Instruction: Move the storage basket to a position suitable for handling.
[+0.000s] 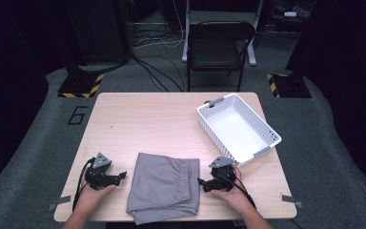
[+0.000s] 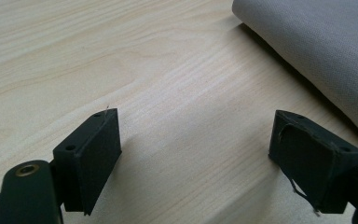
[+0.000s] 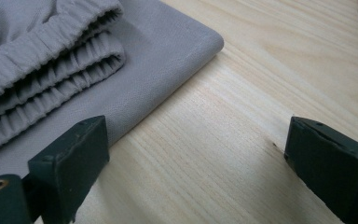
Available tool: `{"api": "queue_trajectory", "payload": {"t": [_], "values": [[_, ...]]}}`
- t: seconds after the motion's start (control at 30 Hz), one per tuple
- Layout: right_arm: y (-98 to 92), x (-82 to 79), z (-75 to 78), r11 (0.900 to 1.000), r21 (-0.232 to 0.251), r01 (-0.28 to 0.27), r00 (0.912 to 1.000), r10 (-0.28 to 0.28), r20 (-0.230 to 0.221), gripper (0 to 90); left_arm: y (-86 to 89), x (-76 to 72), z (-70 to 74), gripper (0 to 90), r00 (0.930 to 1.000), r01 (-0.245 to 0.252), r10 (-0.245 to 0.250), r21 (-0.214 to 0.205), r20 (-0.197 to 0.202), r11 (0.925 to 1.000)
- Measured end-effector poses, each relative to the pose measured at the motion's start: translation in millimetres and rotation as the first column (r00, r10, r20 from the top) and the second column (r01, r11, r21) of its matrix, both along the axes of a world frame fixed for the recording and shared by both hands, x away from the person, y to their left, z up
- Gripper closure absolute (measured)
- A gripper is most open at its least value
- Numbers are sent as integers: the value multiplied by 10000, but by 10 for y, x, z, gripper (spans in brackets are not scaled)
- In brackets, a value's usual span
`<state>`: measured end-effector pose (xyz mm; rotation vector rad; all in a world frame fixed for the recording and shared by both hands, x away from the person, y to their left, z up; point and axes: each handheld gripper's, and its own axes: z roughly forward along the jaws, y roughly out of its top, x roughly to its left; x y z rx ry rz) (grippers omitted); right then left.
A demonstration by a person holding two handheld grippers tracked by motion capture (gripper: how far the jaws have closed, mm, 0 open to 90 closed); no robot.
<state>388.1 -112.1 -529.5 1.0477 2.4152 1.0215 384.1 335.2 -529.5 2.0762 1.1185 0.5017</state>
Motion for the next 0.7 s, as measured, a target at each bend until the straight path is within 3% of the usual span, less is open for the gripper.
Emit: {"api": "queue_trajectory", "payload": {"t": [0.43, 0.7], "values": [[3, -8, -6, 9998, 105, 142, 9999, -143, 95, 65, -13, -10, -8, 166, 9998, -184, 184, -50, 96, 9998], [-12, -19, 4, 9996, 191, 222, 9995, -226, 209, 159, -8, -30, 2, 167, 9999, -130, 130, 24, -29, 9999]]}}
